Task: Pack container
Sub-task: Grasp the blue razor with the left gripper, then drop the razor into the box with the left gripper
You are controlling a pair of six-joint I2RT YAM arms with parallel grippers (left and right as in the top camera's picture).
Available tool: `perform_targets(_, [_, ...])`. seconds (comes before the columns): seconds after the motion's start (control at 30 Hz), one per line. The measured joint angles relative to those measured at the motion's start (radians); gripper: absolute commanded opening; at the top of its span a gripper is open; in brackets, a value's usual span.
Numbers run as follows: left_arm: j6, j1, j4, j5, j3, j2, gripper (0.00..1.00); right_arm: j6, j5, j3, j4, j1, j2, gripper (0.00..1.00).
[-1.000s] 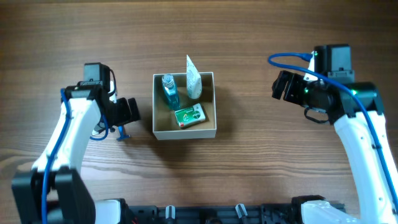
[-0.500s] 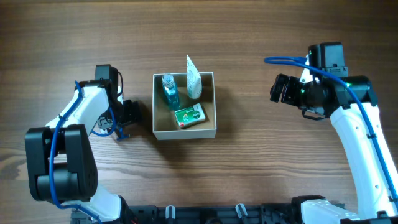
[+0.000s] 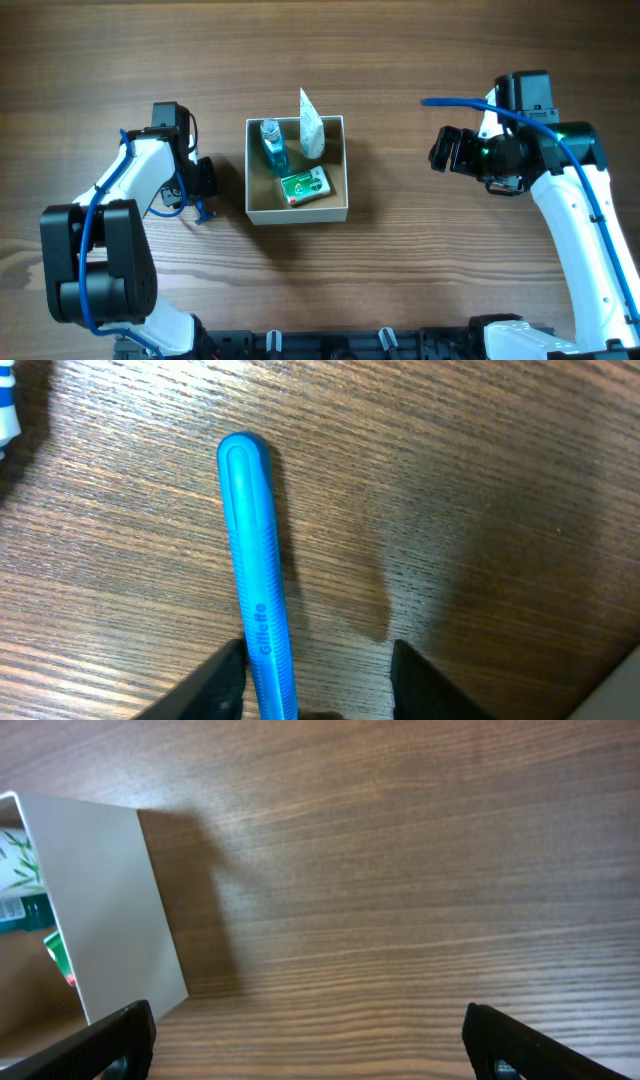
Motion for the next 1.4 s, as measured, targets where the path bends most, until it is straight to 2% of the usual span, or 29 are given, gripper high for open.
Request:
perform_targets(0.2, [0.000, 0.000, 0.004, -0.008, 0.004, 0.024, 0.32, -0.014, -0.011, 0.000, -0.033, 0.000, 0.000, 1.00])
perform_targets(0.33, [-0.002, 0.001, 0.003, -0.014, 0.004, 0.024, 0.17, -0.018, -0.012, 0.000, -0.036, 0.000, 0.000, 1.00])
perform_targets(0.5, [0.000, 0.002, -0.028, -0.022, 0.012, 0.027, 0.05, -0.023, -0.012, 0.000, -0.038, 0.000, 0.000, 1.00])
perform_targets(0.7, [0.000, -0.003, -0.188, -0.022, 0.085, -0.012, 0.04, -0.026, -0.012, 0.000, -0.038, 0.000, 0.000, 1.00])
perform_targets(0.83, [0.024, -0.086, -0.252, -0.022, 0.155, -0.246, 0.04, -0.026, -0.011, 0.000, -0.032, 0.000, 0.000, 1.00])
perform_targets(1.0, [0.214, -0.352, -0.262, -0.013, 0.168, -0.529, 0.04, -0.026, -0.011, 0.000, -0.019, 0.000, 0.000, 1.00])
perform_targets(1.1, [0.405, -0.571, -0.237, -0.010, 0.169, -0.620, 0.04, -0.026, -0.011, 0.000, -0.019, 0.000, 0.000, 1.00])
perform_targets(1.2, [0.621, -0.686, -0.216, -0.011, 0.169, -0.609, 0.04, -0.026, -0.011, 0.000, -0.015, 0.000, 0.000, 1.00])
perform_targets(1.27, [0.726, -0.713, -0.185, -0.011, 0.169, -0.568, 0.04, -0.026, -0.011, 0.000, -0.014, 0.000, 0.000, 1.00])
perform_targets(1.4, [0.834, -0.698, -0.122, -0.011, 0.169, -0.421, 0.04, -0.026, -0.011, 0.000, -0.015, 0.000, 0.000, 1.00])
